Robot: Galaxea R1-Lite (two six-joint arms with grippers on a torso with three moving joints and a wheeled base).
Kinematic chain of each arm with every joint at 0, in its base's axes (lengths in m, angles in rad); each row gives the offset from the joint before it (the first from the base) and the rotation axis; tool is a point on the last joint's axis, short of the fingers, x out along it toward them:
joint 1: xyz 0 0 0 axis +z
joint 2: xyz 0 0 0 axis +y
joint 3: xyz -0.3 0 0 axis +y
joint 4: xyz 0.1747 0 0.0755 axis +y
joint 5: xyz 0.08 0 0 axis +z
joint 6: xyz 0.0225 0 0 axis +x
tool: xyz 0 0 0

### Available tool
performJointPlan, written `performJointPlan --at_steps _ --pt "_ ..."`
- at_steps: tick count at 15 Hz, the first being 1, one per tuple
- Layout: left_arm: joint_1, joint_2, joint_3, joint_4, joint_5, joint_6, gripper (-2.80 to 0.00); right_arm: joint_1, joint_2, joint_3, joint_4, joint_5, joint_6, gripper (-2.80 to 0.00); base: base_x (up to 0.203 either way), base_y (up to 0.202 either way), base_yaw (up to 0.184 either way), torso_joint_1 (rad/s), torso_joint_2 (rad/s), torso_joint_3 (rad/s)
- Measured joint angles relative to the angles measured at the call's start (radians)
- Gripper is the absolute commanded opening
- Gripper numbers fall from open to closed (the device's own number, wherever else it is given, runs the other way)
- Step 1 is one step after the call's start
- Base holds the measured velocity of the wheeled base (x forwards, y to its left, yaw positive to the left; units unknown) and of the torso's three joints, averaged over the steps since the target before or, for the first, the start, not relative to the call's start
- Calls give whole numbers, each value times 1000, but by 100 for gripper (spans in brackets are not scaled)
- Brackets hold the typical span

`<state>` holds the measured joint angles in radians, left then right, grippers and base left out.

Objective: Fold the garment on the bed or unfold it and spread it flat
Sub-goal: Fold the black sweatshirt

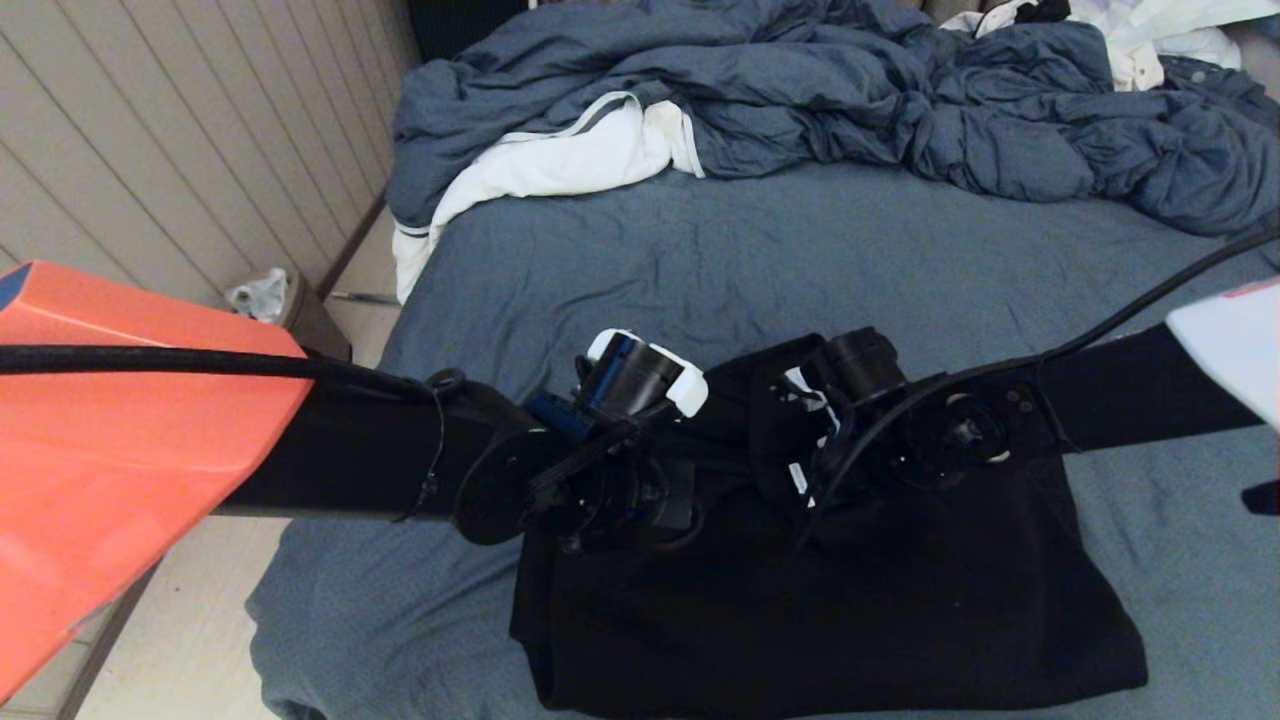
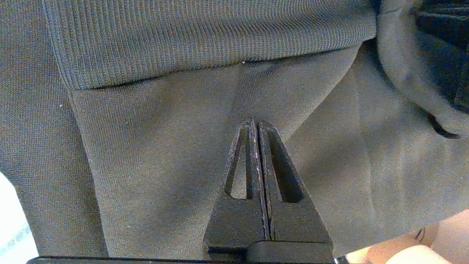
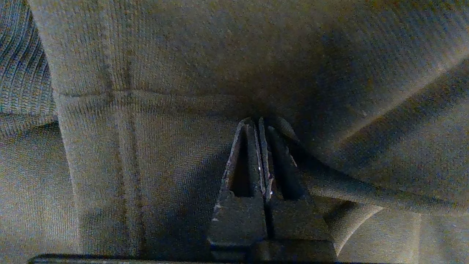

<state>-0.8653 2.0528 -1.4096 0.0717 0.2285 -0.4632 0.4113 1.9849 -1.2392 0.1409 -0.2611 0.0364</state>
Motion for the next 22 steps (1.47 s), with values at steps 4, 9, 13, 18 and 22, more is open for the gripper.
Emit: performJointPlan --at_steps 4,9,13,18,22 --pt "0 0 0 1 0 1 -280 0 -35 -10 7 0 -4 -280 0 0 0 0 0 0" --pt "0 -1 0 1 0 2 -280 -4 -154 -24 36 -4 -14 -280 0 0 0 0 0 0" --pt "0 -1 1 2 0 1 -280 -1 -217 -10 49 -2 -11 -280 0 0 0 0 0 0" --pt "0 0 -1 2 0 1 -280 2 -262 86 41 2 0 -280 0 0 0 0 0 0" --pt "0 2 -5 1 0 1 -280 10 -223 174 12 15 37 -280 0 0 0 0 0 0"
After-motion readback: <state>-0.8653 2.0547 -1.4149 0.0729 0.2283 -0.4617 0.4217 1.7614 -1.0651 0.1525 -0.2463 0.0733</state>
